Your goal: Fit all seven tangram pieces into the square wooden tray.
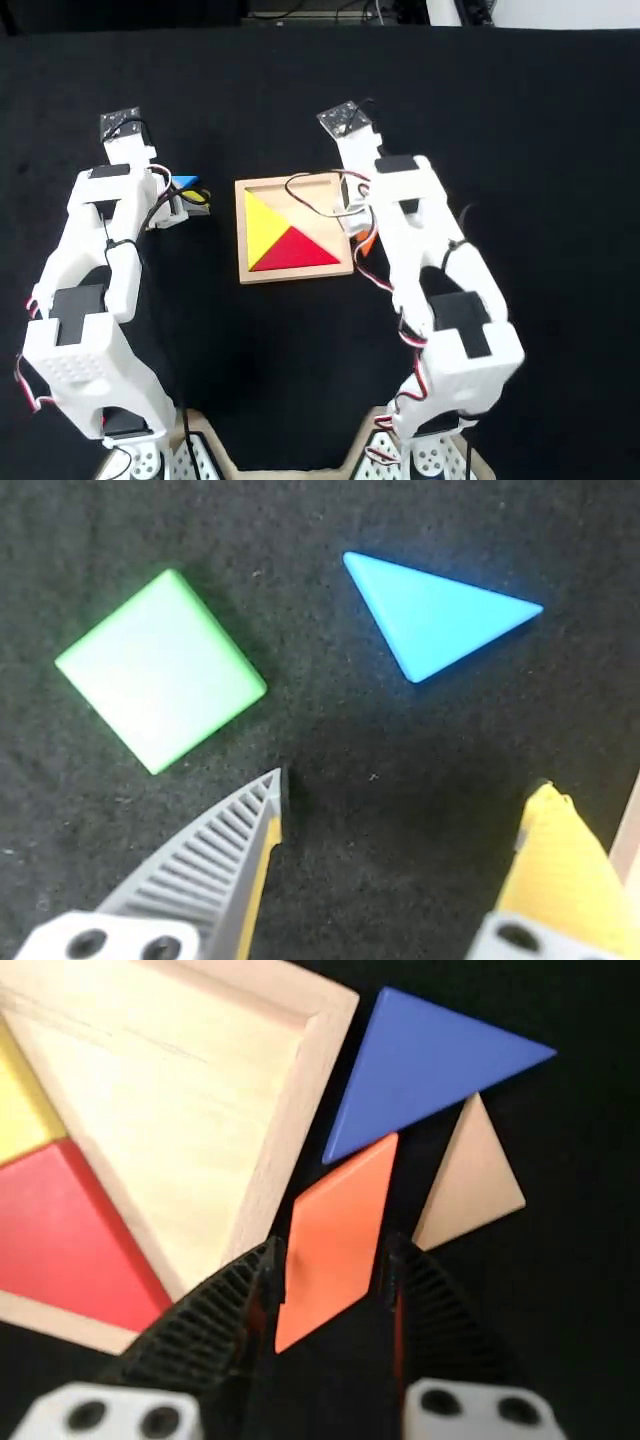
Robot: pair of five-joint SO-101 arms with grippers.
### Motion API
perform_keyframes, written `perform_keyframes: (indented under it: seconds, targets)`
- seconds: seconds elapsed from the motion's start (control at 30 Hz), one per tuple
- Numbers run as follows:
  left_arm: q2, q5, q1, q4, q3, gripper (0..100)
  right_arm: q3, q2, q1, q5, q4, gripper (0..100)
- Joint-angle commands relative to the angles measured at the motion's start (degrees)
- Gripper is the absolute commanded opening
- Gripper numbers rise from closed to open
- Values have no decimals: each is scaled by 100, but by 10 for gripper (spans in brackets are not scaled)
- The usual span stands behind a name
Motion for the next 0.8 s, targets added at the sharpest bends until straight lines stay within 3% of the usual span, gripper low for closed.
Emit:
perform_keyframes:
  seconds: [0.0,0.23,0.77]
  targets:
    - [-334,0,48,-62,-31,364,84,-532,-62,53,-105,169]
    - [-334,0,-4,-62,-31,364,92,-347,-352,202,-132,169]
    - [-334,9,-136,-62,-48,364,-567,479,-18,211,62,169]
